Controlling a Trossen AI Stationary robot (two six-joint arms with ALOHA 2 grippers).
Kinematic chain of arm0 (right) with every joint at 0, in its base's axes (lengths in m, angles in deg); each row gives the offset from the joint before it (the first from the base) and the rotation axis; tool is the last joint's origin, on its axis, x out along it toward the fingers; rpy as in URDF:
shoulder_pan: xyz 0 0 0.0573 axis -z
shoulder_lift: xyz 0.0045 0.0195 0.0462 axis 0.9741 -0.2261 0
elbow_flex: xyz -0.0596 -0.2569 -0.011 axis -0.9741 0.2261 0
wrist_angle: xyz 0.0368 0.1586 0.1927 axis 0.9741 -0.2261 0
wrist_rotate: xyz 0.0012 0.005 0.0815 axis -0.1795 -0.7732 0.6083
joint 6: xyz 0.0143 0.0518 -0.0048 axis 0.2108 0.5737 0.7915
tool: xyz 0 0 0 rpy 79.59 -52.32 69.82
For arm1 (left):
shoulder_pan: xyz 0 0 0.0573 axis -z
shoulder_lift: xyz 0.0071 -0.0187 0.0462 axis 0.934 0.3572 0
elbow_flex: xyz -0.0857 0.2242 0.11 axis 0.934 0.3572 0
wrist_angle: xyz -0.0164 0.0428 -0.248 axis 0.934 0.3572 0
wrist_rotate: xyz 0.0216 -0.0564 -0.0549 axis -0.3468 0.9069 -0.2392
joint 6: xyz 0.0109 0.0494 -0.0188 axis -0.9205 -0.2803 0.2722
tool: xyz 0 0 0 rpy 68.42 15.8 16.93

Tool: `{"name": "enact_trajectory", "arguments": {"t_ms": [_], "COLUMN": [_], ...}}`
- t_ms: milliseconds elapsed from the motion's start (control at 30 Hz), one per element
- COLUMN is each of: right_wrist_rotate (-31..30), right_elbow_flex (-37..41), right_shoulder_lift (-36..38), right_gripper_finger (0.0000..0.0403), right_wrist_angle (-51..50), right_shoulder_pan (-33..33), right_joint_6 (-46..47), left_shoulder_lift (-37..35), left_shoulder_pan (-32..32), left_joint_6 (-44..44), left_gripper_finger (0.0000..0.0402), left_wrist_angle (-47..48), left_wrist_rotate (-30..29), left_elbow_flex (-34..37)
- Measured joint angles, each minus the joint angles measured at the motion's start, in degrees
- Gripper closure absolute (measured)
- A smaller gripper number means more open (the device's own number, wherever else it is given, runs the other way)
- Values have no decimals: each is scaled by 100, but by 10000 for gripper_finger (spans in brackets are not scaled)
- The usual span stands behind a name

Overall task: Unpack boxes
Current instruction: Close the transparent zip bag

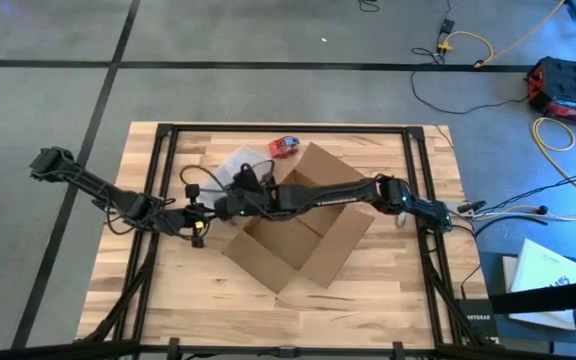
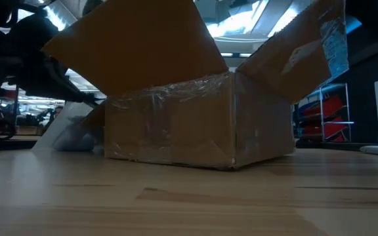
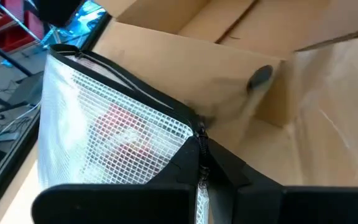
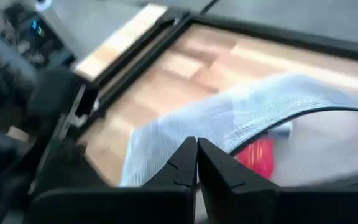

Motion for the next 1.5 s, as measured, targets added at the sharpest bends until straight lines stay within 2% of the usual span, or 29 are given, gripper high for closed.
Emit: {"name": "enact_trajectory", "arguments": {"t_ms": [233,267,400,533,633,767,867,967,1167,1367,1500], "right_wrist_rotate": [249,412,1723,2096,2104,2149,1764,1469,1501,1689,1732], "right_elbow_flex": [14,6,19,16,194,540,733,935,1136,1131,1131], "right_shoulder_lift": [181,196,160,137,74,36,36,28,23,21,19], "right_gripper_finger": [402,402,403,383,340,250,179,130,121,162,175], "right_wrist_angle": [-211,-204,-57,-200,-83,645,1146,1152,1094,1483,1468], "right_shoulder_pan": [73,75,82,-10,-110,-154,-158,-105,-65,-230,-337], "right_joint_6": [-483,-491,-527,-528,-533,-342,-323,-193,-168,-363,-428], "left_shoulder_lift": [0,2,-2,-2,-8,-8,-8,-8,-8,-8,-8], "left_shoulder_pan": [-2,-2,-3,-7,-7,-7,-7,-7,11,53,55], "left_joint_6": [-42,-42,-23,-28,-14,6,4,16,0,-16,-38], "left_gripper_finger": [401,401,401,401,401,401,401,401,401,401,401], "left_wrist_angle": [-26,-22,-15,-52,-98,-96,-98,-96,-94,-83,-81], "left_wrist_rotate": [-43,-43,-66,-87,-96,-102,-105,-105,-98,-76,-65], "left_elbow_flex": [0,0,0,0,-2,-2,-4,-4,-9,-9,-9]}}
